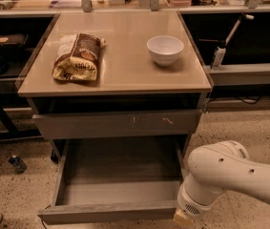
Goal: Close middle drawer
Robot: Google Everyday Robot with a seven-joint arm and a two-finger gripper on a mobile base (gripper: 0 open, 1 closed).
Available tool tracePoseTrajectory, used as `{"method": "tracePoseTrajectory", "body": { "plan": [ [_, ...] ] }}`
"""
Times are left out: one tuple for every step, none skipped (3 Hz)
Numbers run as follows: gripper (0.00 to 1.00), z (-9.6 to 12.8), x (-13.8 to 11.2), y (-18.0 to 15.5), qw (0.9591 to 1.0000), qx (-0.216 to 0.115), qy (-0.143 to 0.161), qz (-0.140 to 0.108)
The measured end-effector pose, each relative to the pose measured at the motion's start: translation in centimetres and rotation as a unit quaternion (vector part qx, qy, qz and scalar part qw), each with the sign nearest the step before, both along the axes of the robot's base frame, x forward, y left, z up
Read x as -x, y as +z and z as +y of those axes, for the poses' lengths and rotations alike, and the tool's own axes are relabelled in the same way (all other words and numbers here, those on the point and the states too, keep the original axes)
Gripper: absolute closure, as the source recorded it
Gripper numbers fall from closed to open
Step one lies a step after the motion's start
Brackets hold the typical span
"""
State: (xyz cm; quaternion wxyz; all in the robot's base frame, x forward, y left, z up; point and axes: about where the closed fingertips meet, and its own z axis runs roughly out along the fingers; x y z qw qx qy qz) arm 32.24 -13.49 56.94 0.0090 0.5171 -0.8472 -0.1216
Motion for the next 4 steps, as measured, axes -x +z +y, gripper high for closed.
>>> {"method": "tracePoseTrajectory", "body": {
  "plan": [
    [1.00, 0.5, 0.7, -1.9, 0.9999, 0.004, 0.005, 0.015],
    [1.00, 1.8, 1.6, -7.1, 0.9994, 0.005, 0.002, 0.034],
    [1.00, 2.7, 0.2, -11.2, 0.9994, -0.001, -0.026, 0.023],
    [1.00, 3.5, -1.3, -13.1, 0.9992, 0.000, -0.038, 0.007]
  ]
}}
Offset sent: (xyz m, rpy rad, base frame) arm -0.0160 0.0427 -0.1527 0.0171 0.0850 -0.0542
